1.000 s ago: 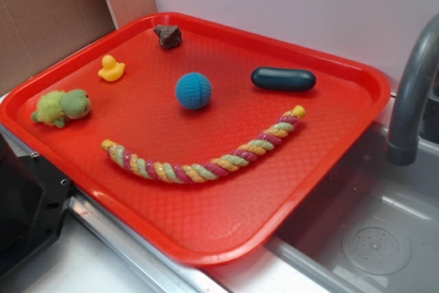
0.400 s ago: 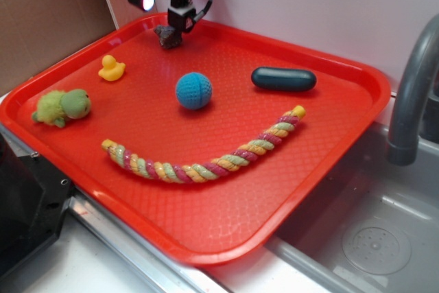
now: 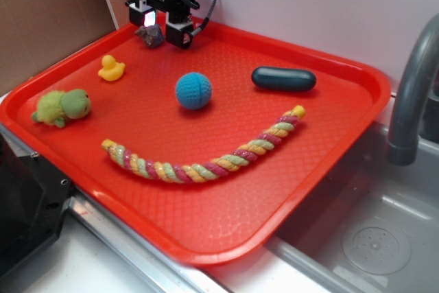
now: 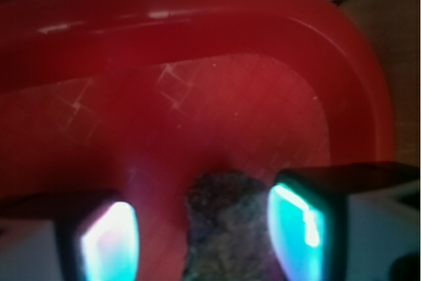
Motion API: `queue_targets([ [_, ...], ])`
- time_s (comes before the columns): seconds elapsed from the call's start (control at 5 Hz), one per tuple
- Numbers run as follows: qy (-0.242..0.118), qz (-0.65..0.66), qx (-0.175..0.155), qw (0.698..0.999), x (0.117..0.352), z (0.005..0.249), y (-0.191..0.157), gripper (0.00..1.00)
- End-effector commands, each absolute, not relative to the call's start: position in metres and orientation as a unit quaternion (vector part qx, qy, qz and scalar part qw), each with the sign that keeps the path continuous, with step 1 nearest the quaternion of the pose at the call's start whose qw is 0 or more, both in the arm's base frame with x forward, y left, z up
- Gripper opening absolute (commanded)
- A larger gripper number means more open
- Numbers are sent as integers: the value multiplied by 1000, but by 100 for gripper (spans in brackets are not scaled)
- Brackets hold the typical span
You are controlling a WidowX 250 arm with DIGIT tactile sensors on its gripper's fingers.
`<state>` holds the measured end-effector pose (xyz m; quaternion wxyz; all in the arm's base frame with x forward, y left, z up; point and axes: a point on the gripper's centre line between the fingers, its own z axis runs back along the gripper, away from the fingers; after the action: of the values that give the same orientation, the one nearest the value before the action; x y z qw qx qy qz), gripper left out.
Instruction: Grab the rock.
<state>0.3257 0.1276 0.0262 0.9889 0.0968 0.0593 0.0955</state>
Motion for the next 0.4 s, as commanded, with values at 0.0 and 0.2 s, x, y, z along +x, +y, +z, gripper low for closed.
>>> queue_targets([
  [0.0,19,108,114,987,337,59,132,0],
  [0.2,7,153,186,970,328,109,107,0],
])
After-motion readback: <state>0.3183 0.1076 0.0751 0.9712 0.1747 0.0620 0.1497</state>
